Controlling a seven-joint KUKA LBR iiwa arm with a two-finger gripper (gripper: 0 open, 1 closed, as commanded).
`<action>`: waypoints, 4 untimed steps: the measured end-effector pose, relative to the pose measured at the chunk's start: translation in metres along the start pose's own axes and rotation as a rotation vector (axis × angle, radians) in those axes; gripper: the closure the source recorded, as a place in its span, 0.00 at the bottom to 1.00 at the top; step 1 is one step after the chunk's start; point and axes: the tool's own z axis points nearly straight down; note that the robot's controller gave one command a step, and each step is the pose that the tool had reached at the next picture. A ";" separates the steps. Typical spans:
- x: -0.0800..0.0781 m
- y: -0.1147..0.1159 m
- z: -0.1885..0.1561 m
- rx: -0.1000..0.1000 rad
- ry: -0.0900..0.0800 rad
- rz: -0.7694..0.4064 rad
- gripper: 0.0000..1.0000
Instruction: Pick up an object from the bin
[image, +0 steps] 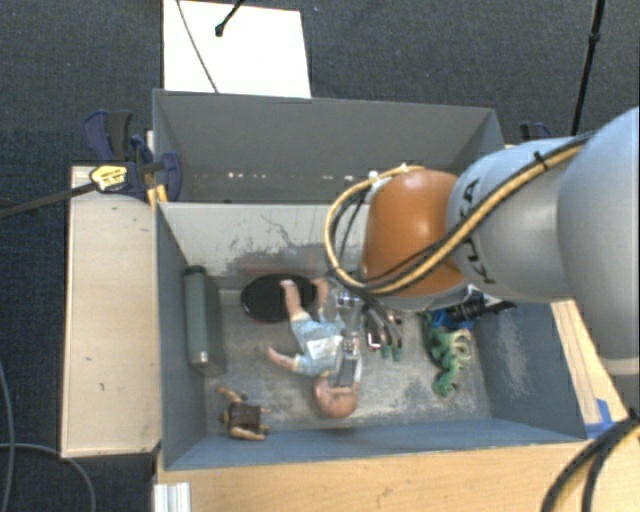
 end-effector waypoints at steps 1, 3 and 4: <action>0.000 0.003 -0.010 -0.001 -0.005 0.094 0.00; 0.003 0.019 0.036 -0.014 -0.030 0.114 1.00; 0.003 0.019 0.036 -0.014 -0.030 0.114 1.00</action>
Offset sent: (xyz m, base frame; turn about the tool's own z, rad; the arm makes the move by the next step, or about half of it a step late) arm -0.0044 -0.0064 -0.0465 0.0763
